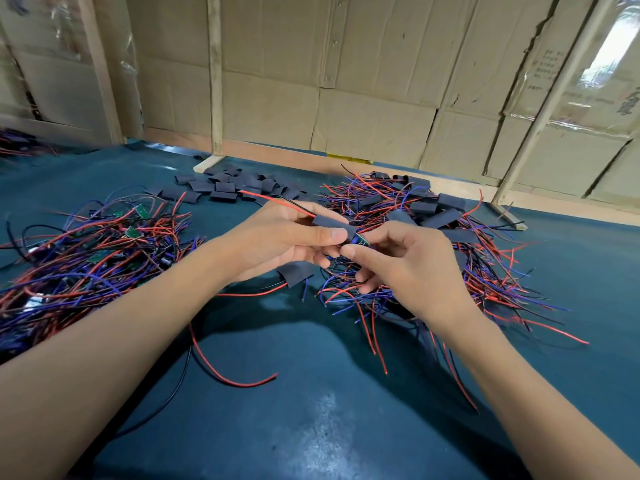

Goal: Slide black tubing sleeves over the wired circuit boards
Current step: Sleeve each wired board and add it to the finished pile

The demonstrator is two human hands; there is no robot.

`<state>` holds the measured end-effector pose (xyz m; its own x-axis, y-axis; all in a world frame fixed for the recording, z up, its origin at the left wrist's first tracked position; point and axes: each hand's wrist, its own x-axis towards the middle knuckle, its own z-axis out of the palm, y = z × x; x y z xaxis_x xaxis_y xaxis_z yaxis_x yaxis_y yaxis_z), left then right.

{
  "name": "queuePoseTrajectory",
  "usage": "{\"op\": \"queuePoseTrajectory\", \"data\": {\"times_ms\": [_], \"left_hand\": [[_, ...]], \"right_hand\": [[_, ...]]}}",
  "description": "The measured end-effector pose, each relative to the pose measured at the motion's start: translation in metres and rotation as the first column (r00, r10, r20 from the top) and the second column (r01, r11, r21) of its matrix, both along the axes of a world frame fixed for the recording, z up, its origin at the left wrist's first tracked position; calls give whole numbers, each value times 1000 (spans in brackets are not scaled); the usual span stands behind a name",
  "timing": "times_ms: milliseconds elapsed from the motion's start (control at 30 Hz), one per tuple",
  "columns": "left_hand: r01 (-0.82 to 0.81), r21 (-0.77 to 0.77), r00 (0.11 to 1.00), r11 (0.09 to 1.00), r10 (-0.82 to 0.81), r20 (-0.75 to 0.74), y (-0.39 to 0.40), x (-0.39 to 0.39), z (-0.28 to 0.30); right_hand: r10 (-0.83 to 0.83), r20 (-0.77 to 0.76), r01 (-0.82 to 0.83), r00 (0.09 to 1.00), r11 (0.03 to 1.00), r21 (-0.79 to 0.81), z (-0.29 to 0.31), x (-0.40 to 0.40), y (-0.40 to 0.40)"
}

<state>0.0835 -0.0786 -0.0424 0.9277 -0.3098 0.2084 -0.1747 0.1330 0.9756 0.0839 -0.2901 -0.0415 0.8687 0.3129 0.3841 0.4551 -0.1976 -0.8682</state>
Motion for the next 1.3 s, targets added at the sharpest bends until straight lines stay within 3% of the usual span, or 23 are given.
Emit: {"op": "queuePoseTrajectory", "data": {"times_ms": [133,233,333,433,567,633,667,700,733,767,800,833,933,1000,1033,1133,1233,1300], "left_hand": [[111,28,991,993,-108,-79,-3,-3,0],[164,78,981,983,-154,-116,-6,-4,0],[107,74,987,991,-97,-131,-9,-4,3],[103,84,988,991,-92,-125,-15,-4,10],[65,95,985,993,-49,-164,-19,1,18],[32,206,988,978,0,-153,-14,4,23],[11,344,988,939,44,-150,-9,4,26],[-15,539,985,842,104,-136,-2,4,30],[-35,751,981,659,167,-100,5,4,32],[-49,905,976,422,212,-46,12,4,30],[-48,972,974,228,226,-5,15,3,27],[-39,988,972,150,234,3,17,1,23],[-70,957,952,281,305,-20,12,-2,15],[-141,903,925,405,378,-25,14,2,17],[-171,837,905,520,419,-75,17,4,21],[-206,523,861,827,407,-305,18,8,37],[-243,169,855,955,293,-428,5,17,49],[-245,-70,857,967,182,-482,-14,23,53]], "right_hand": [[-14,-16,15,1000,997,72,0,-1,-1],[73,-46,-68,996,992,106,0,1,-2],[62,-28,-60,998,995,86,0,1,-1],[-50,115,47,992,999,27,2,-2,-1],[-19,99,8,995,994,110,5,-5,-2],[-73,111,53,991,984,173,9,-4,-3],[-131,137,99,982,970,224,13,-2,-5],[-210,179,158,961,950,269,16,1,-10],[-306,231,235,924,928,290,19,6,-17],[-398,288,322,871,905,278,21,11,-26],[-473,353,420,807,881,219,22,18,-36],[-525,412,524,745,842,125,23,25,-46],[-543,501,697,674,692,-188,16,41,-62],[-515,544,712,663,657,-245,11,43,-59],[-523,564,727,640,650,-222,9,41,-55],[-557,627,758,544,647,-83,8,35,-46],[-532,665,726,524,687,-23,6,30,-37],[-502,681,710,533,703,-38,3,29,-33]]}}
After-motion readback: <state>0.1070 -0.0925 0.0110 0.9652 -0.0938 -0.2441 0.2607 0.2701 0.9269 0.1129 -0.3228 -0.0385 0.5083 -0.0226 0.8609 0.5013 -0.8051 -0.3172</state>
